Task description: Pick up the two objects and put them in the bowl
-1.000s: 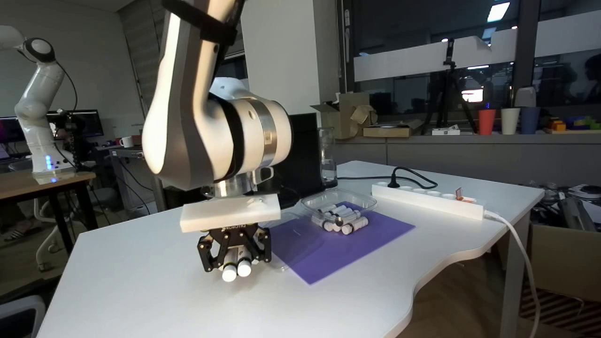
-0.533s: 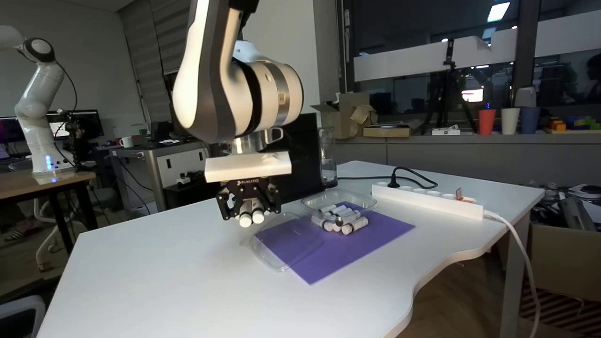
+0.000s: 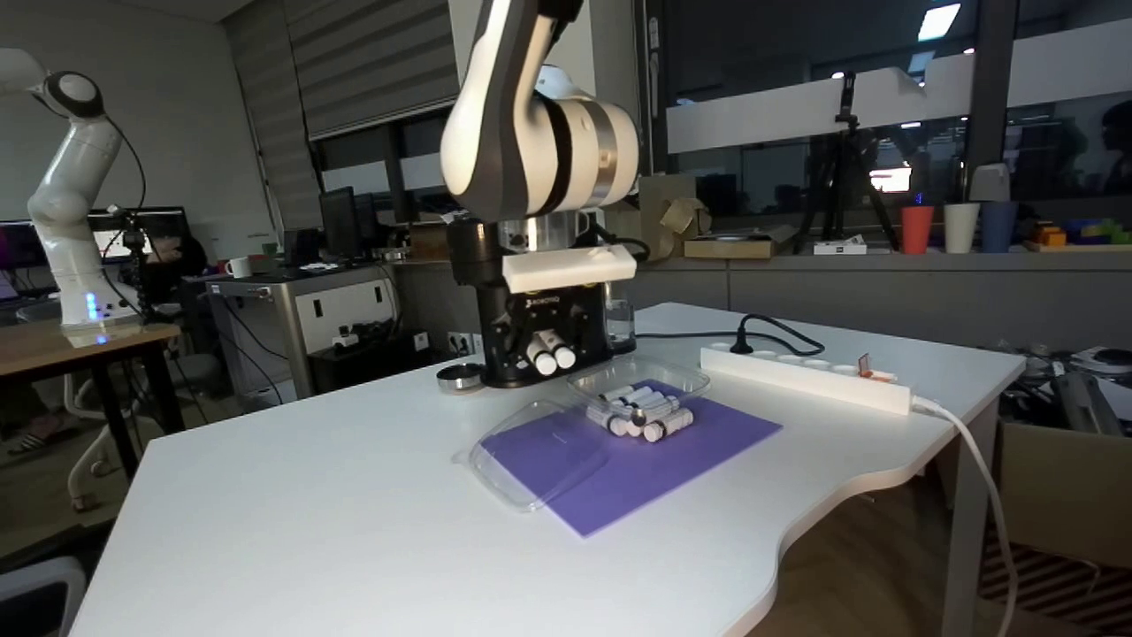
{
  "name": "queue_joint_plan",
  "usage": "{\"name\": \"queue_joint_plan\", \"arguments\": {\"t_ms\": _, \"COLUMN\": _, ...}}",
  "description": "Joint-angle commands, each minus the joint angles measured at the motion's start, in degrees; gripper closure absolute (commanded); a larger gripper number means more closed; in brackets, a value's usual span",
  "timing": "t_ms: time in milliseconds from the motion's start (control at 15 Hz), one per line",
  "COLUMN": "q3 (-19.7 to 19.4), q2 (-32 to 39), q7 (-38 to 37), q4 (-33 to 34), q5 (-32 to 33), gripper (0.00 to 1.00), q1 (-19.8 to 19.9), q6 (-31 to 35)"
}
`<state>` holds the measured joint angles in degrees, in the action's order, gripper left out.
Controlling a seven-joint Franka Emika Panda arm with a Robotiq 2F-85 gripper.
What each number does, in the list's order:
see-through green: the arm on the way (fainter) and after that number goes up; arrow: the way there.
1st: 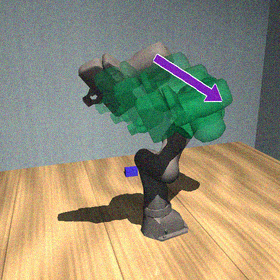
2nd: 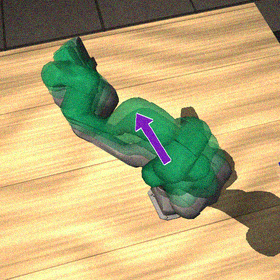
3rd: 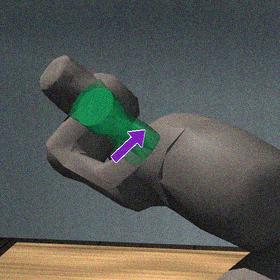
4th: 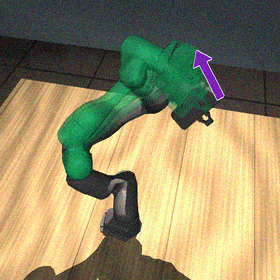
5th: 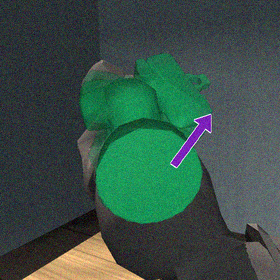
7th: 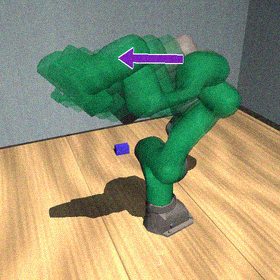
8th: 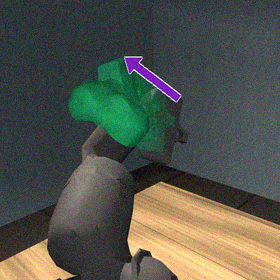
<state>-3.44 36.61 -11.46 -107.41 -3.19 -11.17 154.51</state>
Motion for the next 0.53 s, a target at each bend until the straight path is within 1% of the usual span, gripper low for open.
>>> {"name": "queue_joint_plan", "arguments": {"t_ms": 0, "q3": 2.13, "q2": 2.64, "q7": 9.63, "q4": 6.29, "q5": 2.42, "gripper": 1.0, "q1": 6.59, "q6": -6.67}}
{"name": "queue_joint_plan", "arguments": {"t_ms": 67, "q3": 1.84, "q2": 3.36, "q7": 11.19, "q4": 7.58, "q5": 3.1, "gripper": 1.0, "q1": 7.53, "q6": -7.97}}
{"name": "queue_joint_plan", "arguments": {"t_ms": 200, "q3": 2.51, "q2": 5.04, "q7": 14.69, "q4": 10.07, "q5": 3.32, "gripper": 1.0, "q1": 10.03, "q6": -10.47}}
{"name": "queue_joint_plan", "arguments": {"t_ms": 400, "q3": 2.57, "q2": 7.57, "q7": 17.64, "q4": 12.86, "q5": 3.78, "gripper": 1.0, "q1": 11.61, "q6": -13.36}}
{"name": "queue_joint_plan", "arguments": {"t_ms": 467, "q3": 2.37, "q2": 8.25, "q7": 17.67, "q4": 13.61, "q5": 3.84, "gripper": 0.79, "q1": 11.68, "q6": -13.68}}
